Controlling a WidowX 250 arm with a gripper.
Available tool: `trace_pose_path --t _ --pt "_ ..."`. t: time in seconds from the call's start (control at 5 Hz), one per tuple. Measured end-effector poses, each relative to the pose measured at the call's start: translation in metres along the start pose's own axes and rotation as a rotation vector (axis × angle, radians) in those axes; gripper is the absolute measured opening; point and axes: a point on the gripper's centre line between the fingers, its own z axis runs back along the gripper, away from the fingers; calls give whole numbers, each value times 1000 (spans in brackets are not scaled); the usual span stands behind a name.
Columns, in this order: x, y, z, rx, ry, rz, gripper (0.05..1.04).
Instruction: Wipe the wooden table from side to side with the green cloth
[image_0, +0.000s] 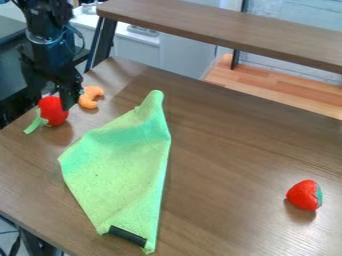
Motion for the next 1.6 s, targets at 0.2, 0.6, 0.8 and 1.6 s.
trace_pose_path --t 0.2,0.6,0.8,1.6 --pt "-3 -3 -9 -14 27 -6 1001" --pt "-2 -23 -20 -136 16 -146 1001" --pt "3 -28 -25 -203 -45 -244 1001" --pt "8 -80 -50 -193 -131 -438 1001"
